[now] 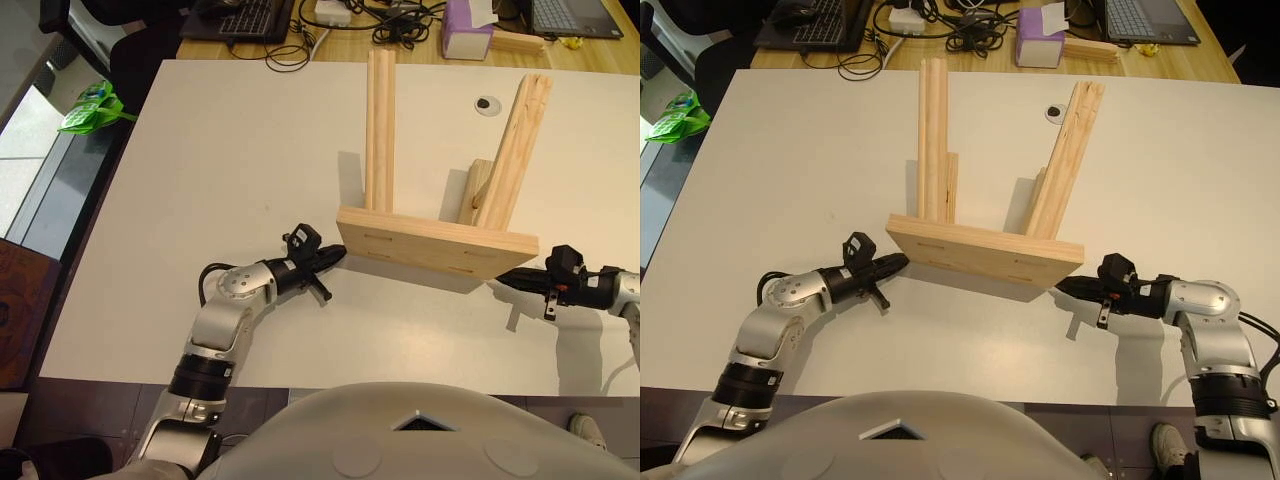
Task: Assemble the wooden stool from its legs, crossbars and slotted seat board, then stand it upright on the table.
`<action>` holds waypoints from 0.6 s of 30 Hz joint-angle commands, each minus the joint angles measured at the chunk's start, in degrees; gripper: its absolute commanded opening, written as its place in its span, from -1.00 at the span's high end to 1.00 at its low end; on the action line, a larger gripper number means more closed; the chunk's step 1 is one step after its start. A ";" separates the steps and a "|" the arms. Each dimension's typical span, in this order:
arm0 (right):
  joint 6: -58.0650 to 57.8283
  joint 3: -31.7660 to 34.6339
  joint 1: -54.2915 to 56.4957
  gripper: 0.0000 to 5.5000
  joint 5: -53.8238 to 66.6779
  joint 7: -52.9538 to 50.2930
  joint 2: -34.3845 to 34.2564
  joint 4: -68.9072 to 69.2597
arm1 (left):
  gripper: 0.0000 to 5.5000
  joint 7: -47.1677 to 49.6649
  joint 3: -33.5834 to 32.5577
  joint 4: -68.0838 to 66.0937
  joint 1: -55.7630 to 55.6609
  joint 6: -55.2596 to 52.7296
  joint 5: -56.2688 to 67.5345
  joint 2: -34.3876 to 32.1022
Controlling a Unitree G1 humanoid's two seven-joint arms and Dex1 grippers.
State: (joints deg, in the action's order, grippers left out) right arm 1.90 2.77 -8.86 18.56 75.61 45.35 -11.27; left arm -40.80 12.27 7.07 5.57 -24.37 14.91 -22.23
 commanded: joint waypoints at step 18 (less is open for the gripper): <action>-13.46 6.92 -8.20 1.00 10.72 3.73 4.91 21.48 | 0.99 -6.72 -3.74 25.01 4.72 -11.81 11.59 -11.11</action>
State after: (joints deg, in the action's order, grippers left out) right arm -10.97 9.42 -17.77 25.72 78.13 50.48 6.93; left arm -44.23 7.90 27.22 11.37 -35.36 21.46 -33.68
